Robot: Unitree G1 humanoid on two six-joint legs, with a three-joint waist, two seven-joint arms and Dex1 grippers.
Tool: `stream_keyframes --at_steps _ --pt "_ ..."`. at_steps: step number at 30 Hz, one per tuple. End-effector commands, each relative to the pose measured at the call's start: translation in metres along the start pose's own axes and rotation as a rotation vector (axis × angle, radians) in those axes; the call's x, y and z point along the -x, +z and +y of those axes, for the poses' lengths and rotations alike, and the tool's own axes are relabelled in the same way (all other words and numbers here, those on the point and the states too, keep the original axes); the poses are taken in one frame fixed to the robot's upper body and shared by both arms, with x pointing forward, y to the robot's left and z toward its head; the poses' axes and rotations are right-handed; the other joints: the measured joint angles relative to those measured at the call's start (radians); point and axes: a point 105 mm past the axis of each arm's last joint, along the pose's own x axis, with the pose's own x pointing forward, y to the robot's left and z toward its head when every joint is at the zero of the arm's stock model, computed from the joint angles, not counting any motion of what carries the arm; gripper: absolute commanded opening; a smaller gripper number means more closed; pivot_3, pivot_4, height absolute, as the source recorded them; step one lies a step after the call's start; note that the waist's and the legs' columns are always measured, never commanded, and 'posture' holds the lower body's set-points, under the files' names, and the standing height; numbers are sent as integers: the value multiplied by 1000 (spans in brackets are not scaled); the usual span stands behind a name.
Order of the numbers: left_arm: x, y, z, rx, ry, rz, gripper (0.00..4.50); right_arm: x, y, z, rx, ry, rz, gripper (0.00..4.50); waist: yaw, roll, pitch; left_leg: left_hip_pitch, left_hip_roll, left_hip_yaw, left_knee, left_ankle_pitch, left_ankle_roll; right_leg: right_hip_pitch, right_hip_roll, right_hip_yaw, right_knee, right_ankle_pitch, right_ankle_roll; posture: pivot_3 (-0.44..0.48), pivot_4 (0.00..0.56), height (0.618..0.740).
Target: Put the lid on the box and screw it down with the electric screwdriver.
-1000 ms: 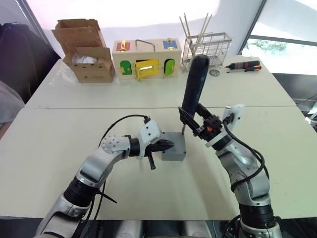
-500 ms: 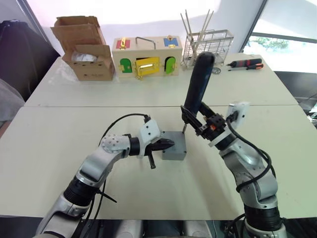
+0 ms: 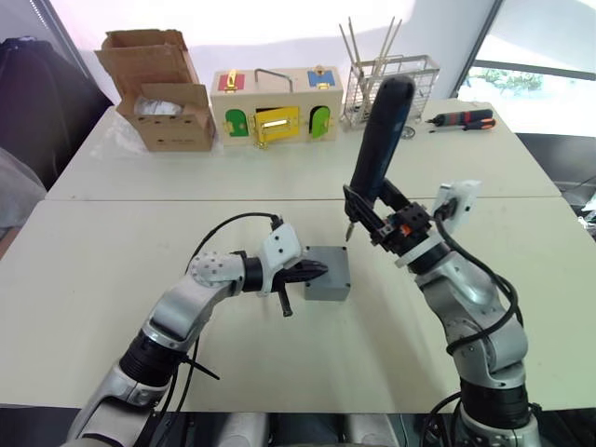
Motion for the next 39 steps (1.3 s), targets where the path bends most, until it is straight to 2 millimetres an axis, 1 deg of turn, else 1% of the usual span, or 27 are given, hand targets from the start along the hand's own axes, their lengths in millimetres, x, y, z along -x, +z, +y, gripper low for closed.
stream_keyframes --at_steps 1,6,13,27,35,39 --pt "0 -30 -1 66 8 108 0 0 19 9 21 34 -81 1873 0 0 0 0 0 0 0 0 0 0 0 0 0 0 0 0 150 730" --pt "0 -30 -1 64 10 110 0 1 11 9 19 34 -60 1873 0 0 0 0 0 0 0 0 0 0 0 0 0 0 0 0 150 730" --pt "0 -31 0 64 12 110 0 2 6 3 30 22 -50 1873 0 0 0 0 0 0 0 0 0 0 0 0 0 0 0 0 150 730" --pt "1 -32 0 64 16 114 0 -2 3 -1 38 8 -62 1873 0 0 0 0 0 0 0 0 0 0 0 0 0 0 0 0 150 730" --pt "2 -32 0 69 15 115 0 3 -17 8 -7 20 -18 1873 -1 0 0 0 0 0 0 0 0 0 0 0 0 0 0 0 150 730" --pt "2 -34 -1 85 12 121 0 10 -38 19 -21 40 39 1873 -1 0 0 1 0 0 0 0 0 0 0 0 0 0 0 0 150 730"
